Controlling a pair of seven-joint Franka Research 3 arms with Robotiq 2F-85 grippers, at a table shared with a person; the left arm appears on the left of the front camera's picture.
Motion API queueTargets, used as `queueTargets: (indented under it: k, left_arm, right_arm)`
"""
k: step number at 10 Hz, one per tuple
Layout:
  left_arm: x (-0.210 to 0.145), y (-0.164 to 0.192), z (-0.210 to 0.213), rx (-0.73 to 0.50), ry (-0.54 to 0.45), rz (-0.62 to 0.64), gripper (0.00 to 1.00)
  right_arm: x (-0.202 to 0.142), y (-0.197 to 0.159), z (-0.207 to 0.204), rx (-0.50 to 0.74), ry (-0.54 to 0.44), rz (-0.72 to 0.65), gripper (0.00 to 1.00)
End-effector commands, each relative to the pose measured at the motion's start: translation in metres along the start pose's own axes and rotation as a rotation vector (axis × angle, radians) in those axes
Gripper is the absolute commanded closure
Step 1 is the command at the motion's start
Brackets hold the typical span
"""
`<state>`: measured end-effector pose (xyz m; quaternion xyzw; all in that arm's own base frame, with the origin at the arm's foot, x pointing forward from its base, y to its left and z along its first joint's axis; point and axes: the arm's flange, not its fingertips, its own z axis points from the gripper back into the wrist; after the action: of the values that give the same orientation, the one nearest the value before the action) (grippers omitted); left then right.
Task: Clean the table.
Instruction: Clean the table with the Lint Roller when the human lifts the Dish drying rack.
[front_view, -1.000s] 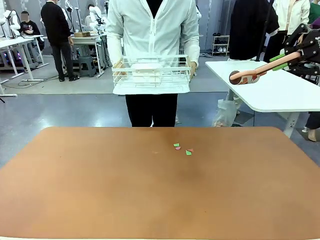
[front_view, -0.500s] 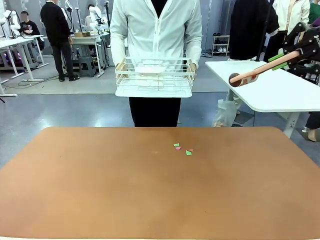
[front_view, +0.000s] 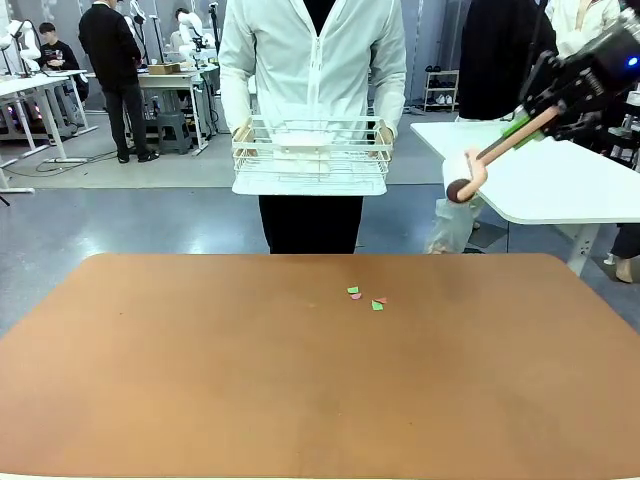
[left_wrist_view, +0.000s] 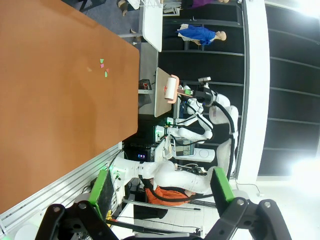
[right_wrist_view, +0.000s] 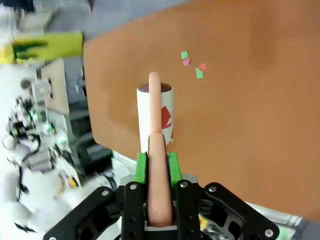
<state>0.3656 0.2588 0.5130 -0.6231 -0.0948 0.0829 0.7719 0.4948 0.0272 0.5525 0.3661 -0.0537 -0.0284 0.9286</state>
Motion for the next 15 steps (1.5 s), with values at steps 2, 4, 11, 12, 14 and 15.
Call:
queueTargets:
  k: [2,4,11,12,14,15]
  left_arm:
    - [-0.002,-0.002,0.002,-0.005,-0.004,0.0,0.0]
    - [-0.002,-0.002,0.002,-0.005,-0.004,0.0,0.0]
    - [-0.002,-0.002,0.002,-0.005,-0.004,0.0,0.0]
    - [-0.002,-0.002,0.002,-0.005,-0.004,0.0,0.0]
    - [-0.002,-0.002,0.002,-0.005,-0.004,0.0,0.0]
    - [-0.002,-0.002,0.002,-0.005,-0.004,0.0,0.0]
  right_arm:
    - [0.017,-0.023,-0.021,0.11,0.133,0.182,0.79]
    - [-0.001,-0.057,-0.036,0.197,0.119,0.152,0.79]
    - [-0.01,-0.113,-0.076,0.178,0.028,0.017,0.79]
    - [-0.01,-0.113,-0.076,0.178,0.028,0.017,0.79]
    - [-0.01,-0.113,-0.076,0.178,0.028,0.017,0.79]
    - [-0.01,-0.113,-0.076,0.178,0.028,0.017,0.79]
